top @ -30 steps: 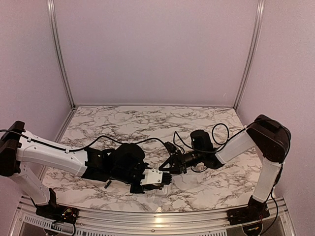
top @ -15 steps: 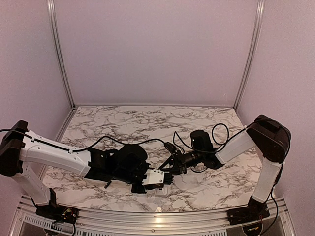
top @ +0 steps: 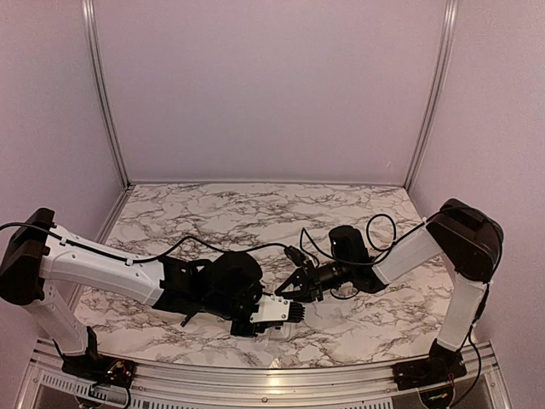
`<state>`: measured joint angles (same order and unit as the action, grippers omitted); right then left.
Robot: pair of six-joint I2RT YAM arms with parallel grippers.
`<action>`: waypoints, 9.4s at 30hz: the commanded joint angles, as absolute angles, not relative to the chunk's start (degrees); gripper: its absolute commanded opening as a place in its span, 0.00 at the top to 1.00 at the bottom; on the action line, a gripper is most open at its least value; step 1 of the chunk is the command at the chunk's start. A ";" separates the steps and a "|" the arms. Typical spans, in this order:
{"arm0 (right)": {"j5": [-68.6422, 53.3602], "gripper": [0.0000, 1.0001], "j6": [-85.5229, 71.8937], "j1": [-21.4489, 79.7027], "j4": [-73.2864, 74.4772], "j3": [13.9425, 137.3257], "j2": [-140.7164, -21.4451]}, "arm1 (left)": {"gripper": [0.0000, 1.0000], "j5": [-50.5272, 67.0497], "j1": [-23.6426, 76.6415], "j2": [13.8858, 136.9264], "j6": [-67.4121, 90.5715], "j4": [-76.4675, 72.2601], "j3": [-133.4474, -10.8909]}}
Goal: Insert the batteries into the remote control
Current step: Load the battery into the battery compartment, then adjust the battery in the battery compartment, then pick up the battery from the center of the board, then place the battery in the battery compartment, then load the battery into the battery compartment.
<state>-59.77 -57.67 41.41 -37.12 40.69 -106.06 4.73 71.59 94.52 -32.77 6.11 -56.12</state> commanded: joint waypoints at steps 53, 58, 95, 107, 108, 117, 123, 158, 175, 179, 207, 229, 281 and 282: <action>-55.38 1.00 -42.80 37.12 -27.48 44.37 -92.96 | 0.01 -4.51 64.84 72.41 -2.06 -10.79 -43.27; -51.13 1.00 -40.09 37.09 -24.44 45.72 -90.35 | 0.01 3.00 62.08 78.18 7.94 -10.32 -46.45; -49.61 1.00 -39.92 35.26 -21.66 46.31 -90.62 | 0.32 5.77 60.19 90.45 18.25 4.07 -57.16; -52.89 1.00 -37.22 34.72 -22.91 43.93 -91.03 | 0.41 -4.77 57.61 75.89 40.74 31.09 -44.45; -53.46 1.00 -36.96 34.72 -23.16 43.91 -91.05 | 0.41 -4.75 57.57 75.37 41.84 33.11 -44.02; -59.33 1.00 -35.37 34.72 -27.78 42.68 -90.09 | 0.52 -3.24 55.09 72.77 43.40 43.26 -41.38; -60.99 1.00 -34.98 34.79 -28.91 42.46 -89.79 | 0.55 -1.81 52.95 74.86 39.48 43.50 -41.41; -60.81 1.00 -38.58 34.80 -35.24 41.29 -91.38 | 1.00 -2.49 52.86 88.97 28.25 36.94 -47.53; -50.29 1.00 -46.97 40.80 -42.63 43.81 -94.40 | 1.00 -4.05 57.35 73.25 26.38 3.39 -52.59; -48.03 1.00 -52.99 41.32 -44.11 45.21 -97.11 | 1.00 -6.51 60.79 76.50 25.20 2.14 -54.17; -47.59 1.00 -67.70 42.29 -56.03 45.00 -101.89 | 1.00 -9.81 65.90 84.72 22.59 2.02 -57.60; -47.88 1.00 -73.88 41.99 -64.34 43.41 -103.10 | 0.91 -13.39 66.01 85.14 21.10 5.94 -58.01; -57.78 1.00 -43.41 44.99 -29.01 51.52 -101.67 | 0.69 -1.31 72.20 78.96 -26.49 8.13 -51.71; -57.81 1.00 -43.47 45.08 -29.00 51.58 -101.64 | 0.70 -1.70 72.26 79.17 -26.77 8.19 -51.76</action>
